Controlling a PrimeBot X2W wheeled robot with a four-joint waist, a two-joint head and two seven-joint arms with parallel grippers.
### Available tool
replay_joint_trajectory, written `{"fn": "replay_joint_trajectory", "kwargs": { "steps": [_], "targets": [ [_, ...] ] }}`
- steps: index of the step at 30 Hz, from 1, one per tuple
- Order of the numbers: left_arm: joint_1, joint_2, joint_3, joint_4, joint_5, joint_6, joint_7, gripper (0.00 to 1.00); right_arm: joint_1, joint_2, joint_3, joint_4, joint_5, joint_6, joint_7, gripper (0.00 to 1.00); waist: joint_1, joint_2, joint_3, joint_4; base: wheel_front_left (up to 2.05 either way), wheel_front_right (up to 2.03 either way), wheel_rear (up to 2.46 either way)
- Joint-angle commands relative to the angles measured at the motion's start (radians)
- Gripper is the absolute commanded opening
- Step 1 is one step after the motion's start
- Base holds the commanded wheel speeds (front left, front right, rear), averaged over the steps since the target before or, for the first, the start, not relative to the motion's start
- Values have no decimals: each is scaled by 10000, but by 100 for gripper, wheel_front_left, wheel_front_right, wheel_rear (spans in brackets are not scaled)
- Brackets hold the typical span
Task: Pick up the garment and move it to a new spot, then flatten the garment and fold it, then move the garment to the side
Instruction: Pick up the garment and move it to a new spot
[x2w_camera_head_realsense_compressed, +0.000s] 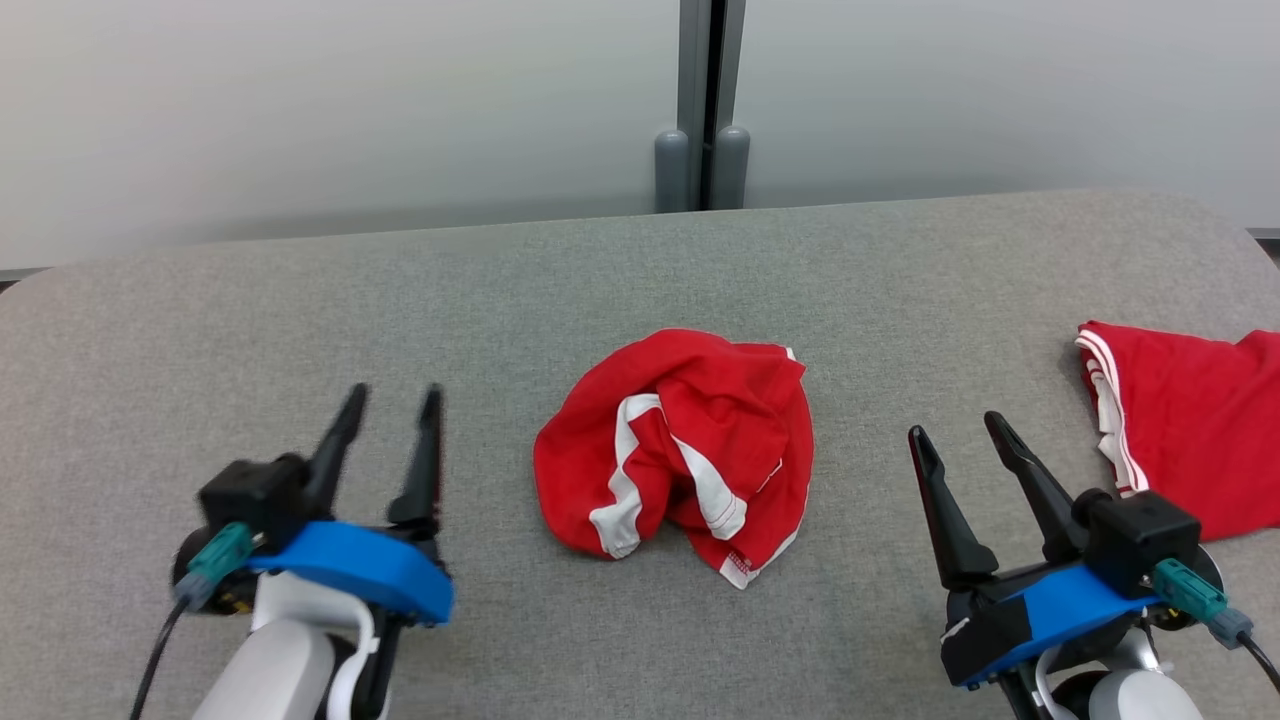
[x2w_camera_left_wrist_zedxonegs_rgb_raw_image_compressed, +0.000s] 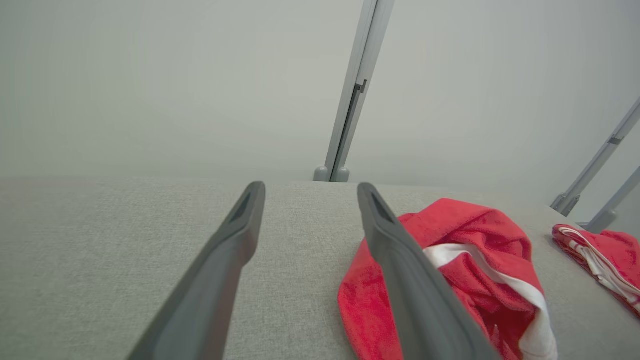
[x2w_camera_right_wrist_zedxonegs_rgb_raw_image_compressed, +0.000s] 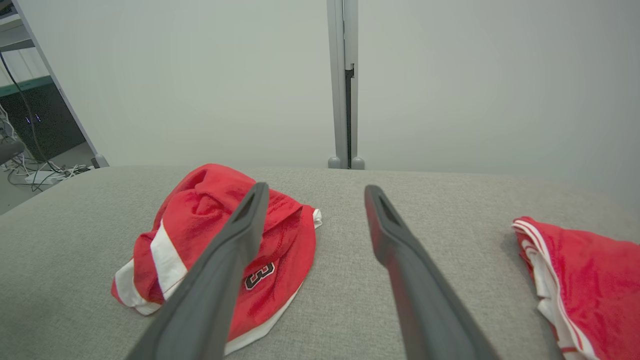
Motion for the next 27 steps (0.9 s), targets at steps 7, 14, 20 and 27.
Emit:
{"fn": "replay_joint_trajectory", "kwargs": {
  "steps": [7,14,20,27],
  "targets": [
    [977,456,768,-357,54,376,-913,100,356,-11,-205,30,1,6,141,100,0,-1,-194,48,0,0,0],
    [2027,517,1314,-855,64,739,-1131,100,578,-9,-277,357,146,6,60,100,0,-1,-341,-70,0,0,0],
    [2776,561,1521,-1240,125,1048,-1161,100,648,-9,-396,699,330,6,-168,100,0,-1,-385,-99,0,0,0],
    [3108,566,1572,-1594,129,1298,-1106,100,632,-11,-469,842,393,6,-261,100,0,-1,-429,-12,0,0,0]
  ]
}}
